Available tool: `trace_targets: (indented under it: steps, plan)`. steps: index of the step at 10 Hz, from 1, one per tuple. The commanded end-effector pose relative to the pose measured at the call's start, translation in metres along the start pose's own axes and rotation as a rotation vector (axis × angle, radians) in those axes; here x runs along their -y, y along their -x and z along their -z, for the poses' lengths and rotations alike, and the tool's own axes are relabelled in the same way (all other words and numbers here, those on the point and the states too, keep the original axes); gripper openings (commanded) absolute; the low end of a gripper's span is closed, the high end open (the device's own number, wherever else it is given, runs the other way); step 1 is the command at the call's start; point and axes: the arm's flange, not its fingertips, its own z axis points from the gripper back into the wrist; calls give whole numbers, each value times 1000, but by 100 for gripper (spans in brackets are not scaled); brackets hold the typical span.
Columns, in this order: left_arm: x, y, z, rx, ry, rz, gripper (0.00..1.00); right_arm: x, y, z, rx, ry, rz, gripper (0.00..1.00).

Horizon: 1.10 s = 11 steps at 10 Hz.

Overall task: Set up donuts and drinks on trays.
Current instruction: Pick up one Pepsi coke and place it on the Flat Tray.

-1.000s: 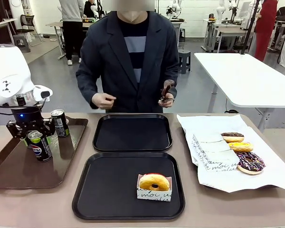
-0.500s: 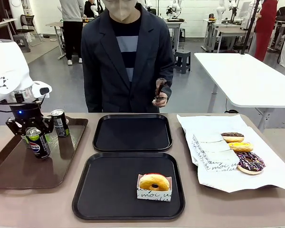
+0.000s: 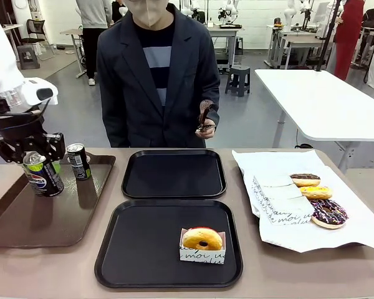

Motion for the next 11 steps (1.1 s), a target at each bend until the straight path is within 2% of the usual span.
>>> trace_targets:
  steps: [1,2,5,6,8,11]
  plan:
    - [-9,7,1,63,-28,-27,0,1,-2,-1,17,-20,-16,100]
    - [0,0,0,0,0,0,0,1,-2,-1,17,-20,-16,100]
    - [0,0,0,0,0,0,0,1,-2,-1,17,-20,-16,100]
    - [-2,7,2,-2,-6,-2,59,1,-2,-1,17,-20,-16,100]
    - [32,15,1,-30,83,102,59,1,-2,-1,17,-20,-16,100]
    - [109,44,1,-57,16,248,59,1,-2,-1,17,-20,-16,100]
